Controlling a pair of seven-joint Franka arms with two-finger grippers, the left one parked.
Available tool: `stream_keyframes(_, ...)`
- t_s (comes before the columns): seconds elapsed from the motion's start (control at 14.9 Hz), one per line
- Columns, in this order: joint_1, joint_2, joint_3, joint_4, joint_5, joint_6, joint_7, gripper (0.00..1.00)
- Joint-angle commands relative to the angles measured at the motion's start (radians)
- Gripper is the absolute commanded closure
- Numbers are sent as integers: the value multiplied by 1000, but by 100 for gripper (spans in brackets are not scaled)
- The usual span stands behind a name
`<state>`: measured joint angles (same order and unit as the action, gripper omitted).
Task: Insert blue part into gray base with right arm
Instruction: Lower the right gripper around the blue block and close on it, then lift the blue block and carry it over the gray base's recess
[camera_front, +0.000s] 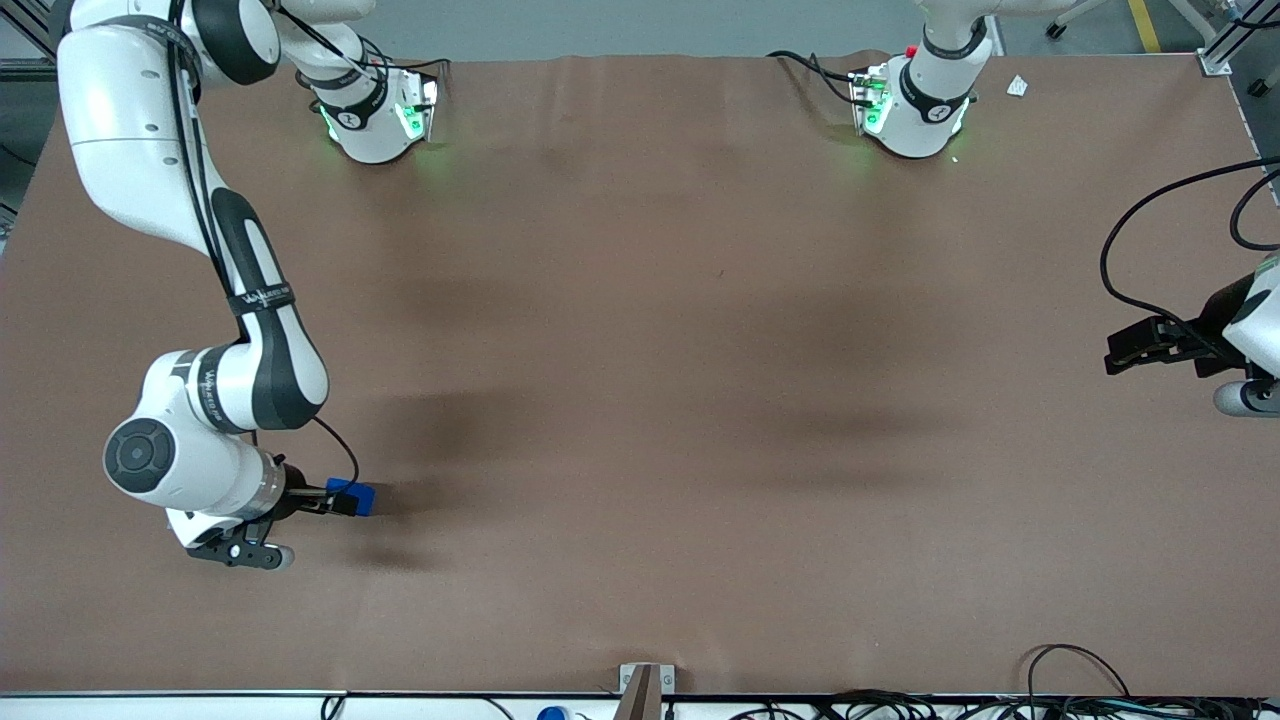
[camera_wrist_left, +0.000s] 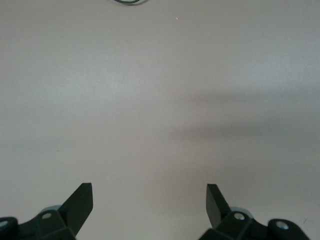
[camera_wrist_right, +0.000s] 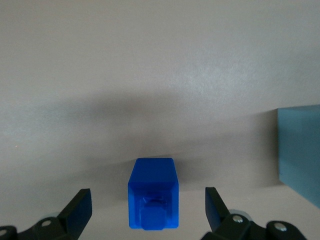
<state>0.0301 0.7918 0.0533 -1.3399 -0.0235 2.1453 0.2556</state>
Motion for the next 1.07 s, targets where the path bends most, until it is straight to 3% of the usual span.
stream_keyframes(0.0, 25, 20, -4, 27, -16, -5, 63, 0)
stream_keyframes(0.34, 39, 27, -4, 21, -75, -2, 63, 0)
stream_keyframes(1.01, 7, 47, -4, 19, -62, -1, 54, 0)
